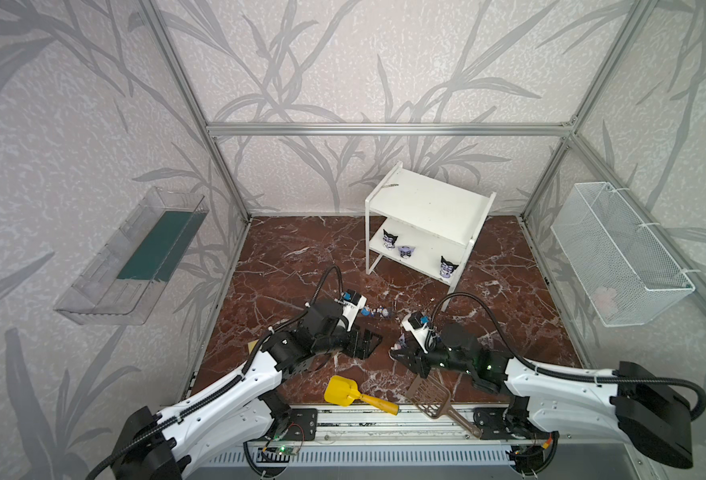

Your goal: Place and organize the plastic toys onto the shelf

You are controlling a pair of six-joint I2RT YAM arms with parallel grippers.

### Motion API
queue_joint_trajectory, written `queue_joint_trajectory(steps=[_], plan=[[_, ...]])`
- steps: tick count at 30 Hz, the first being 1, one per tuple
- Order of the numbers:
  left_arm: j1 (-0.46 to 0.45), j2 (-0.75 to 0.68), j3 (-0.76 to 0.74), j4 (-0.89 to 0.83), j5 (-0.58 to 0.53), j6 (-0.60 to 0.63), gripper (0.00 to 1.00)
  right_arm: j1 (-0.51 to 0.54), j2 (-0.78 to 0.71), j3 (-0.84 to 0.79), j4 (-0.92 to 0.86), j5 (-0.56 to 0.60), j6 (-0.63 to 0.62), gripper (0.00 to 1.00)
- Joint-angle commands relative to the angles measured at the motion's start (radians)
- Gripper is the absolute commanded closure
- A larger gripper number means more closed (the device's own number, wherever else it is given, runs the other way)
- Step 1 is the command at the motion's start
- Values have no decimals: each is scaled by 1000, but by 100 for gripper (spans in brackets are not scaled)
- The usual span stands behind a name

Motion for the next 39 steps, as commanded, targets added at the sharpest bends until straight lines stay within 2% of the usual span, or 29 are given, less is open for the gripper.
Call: queue_joint_trajectory(steps=[1, 4, 8, 16, 19, 23, 30, 34, 38, 39], plan=[[-2, 13, 25, 120, 176, -16, 13, 4, -103, -18, -40, -90, -108, 71], [-5, 14, 11, 222, 279, -52, 13, 4, -184, -21, -97, -144, -135, 71], [-19, 37, 29, 264, 393, -58, 14, 4, -250, -19, -146, -205, -151, 71], [-65, 108, 86, 264, 470, -34, 21, 5, -275, 6, -189, -295, -180, 71], [-81, 138, 108, 267, 498, -28, 28, 6, -270, 17, -209, -305, -192, 72], [-96, 183, 133, 255, 513, -14, 48, 5, -275, 18, -207, -303, -194, 72], [-121, 243, 175, 205, 505, 25, 59, 5, -275, 28, -221, -304, -206, 72], [-133, 271, 196, 172, 508, 49, 80, 6, -277, 30, -226, -294, -207, 72], [-140, 293, 211, 138, 502, 66, 87, 6, -274, 30, -227, -288, -208, 72], [-140, 296, 217, 126, 502, 71, 95, 6, -275, 30, -230, -285, -206, 73]])
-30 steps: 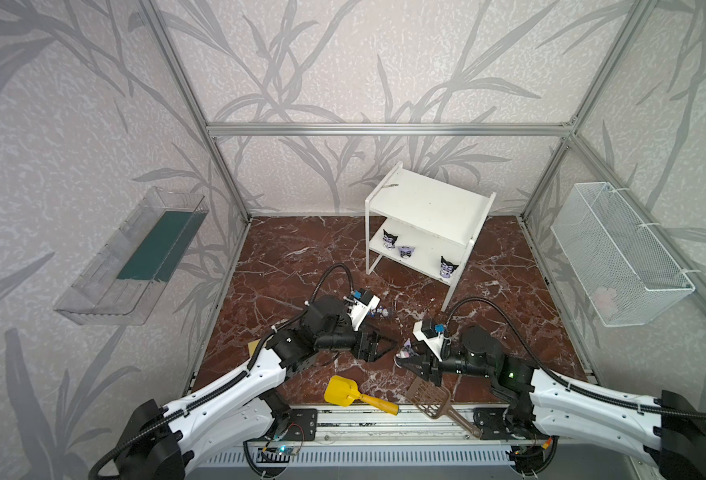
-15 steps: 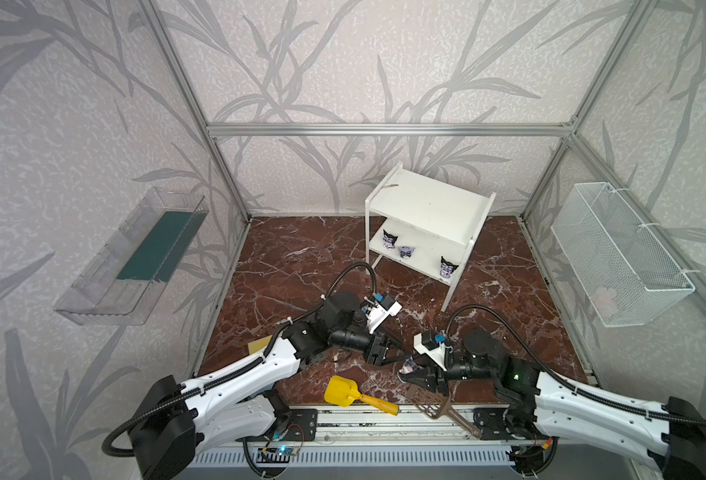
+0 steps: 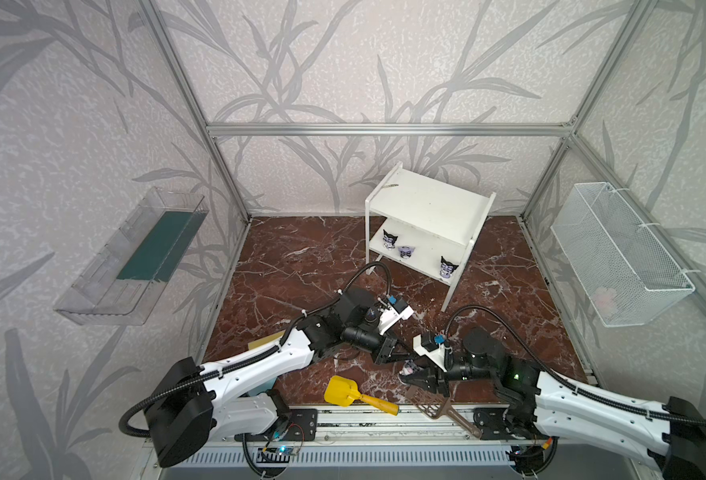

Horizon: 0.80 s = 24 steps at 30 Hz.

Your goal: Place and organize the plastic toys onto the shelf

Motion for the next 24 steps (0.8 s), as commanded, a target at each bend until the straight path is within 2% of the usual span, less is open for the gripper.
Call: queue_joint_trajectory(steps=[1, 4, 7, 12, 15, 20, 24], plan=[[-8, 12, 42, -52, 13, 34, 100, 5, -9, 33, 5, 2, -11, 72], [-8, 1, 41, -61, -8, 43, 100, 4, -14, 30, -5, 16, -4, 72], [1, -36, 22, -41, -39, 40, 100, 4, -27, 13, 9, 52, 32, 66], [43, -135, -86, 190, -81, -80, 100, 1, -46, -49, 117, 104, 145, 40], [55, -176, -125, 259, -123, -111, 100, 1, -45, -85, 210, 125, 223, 30], [65, -213, -166, 302, -156, -128, 100, 1, -21, -102, 252, 156, 268, 28], [74, -254, -221, 413, -165, -182, 100, -15, -13, -118, 317, 141, 320, 25]])
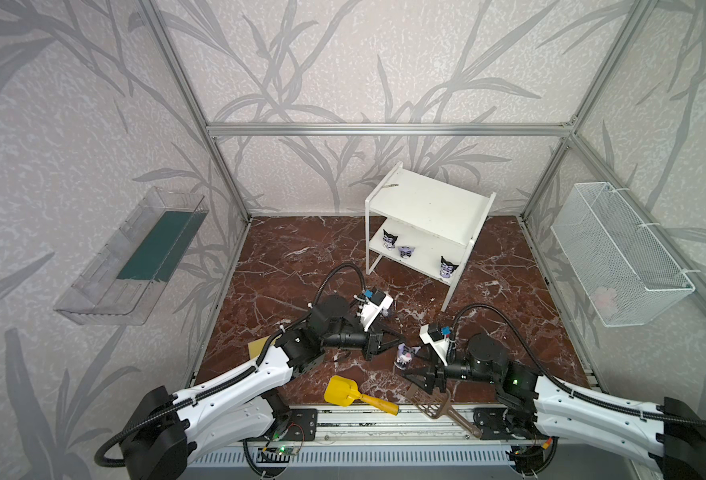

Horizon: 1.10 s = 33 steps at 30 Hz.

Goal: Place and organize the plastic toys onto the shelf
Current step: 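Close the left gripper on the Kuromi held by the right gripper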

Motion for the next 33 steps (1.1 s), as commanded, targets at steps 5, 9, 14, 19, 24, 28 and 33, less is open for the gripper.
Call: queue_joint_trajectory(steps=[5, 9, 14, 19, 24, 28, 33], plan=[[11, -86, -91, 242, -55, -104, 100, -20, 6, -17, 189, -19, 122, 23], [14, -98, -119, 317, -61, -144, 100, -21, 7, -25, 237, -13, 142, 25], [20, -90, -170, 487, -64, -234, 100, -20, 11, -26, 269, -7, 142, 31], [24, -59, -204, 622, -60, -297, 100, -21, 37, -25, 322, -9, 146, 43], [27, -48, -204, 606, -54, -295, 100, -20, 42, -12, 331, -3, 138, 63], [40, -89, -162, 402, -74, -218, 86, -20, 22, 5, 221, 52, 104, 71], [44, -164, -42, -62, -234, -50, 1, -21, -3, 24, 98, 155, 60, 75]])
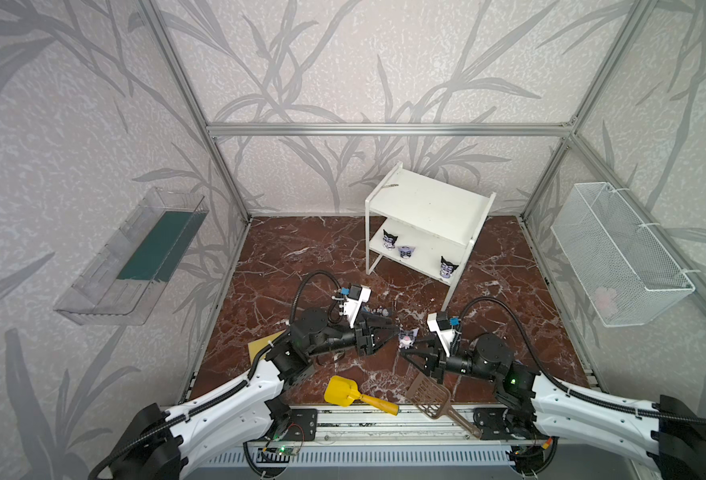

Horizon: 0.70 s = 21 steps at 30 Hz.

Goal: Place and organize the plastic toys onto the shelf
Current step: 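Close the left gripper on the Kuromi held by the right gripper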

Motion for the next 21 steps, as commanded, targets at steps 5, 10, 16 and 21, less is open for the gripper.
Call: queue_joint_trajectory(steps=[5, 10, 16, 21], plan=[[3, -6, 153, -409, -110, 157, 1, -4, -21, 84, -210, 176, -91, 77], [0, 106, 215, -460, -128, 189, 17, -2, 42, 140, -271, 217, -143, 77], [-25, 187, 272, -457, -150, 192, 27, 17, 99, 188, -319, 285, -165, 78], [-48, 229, 288, -431, -158, 185, 33, 27, 133, 211, -349, 332, -183, 78]])
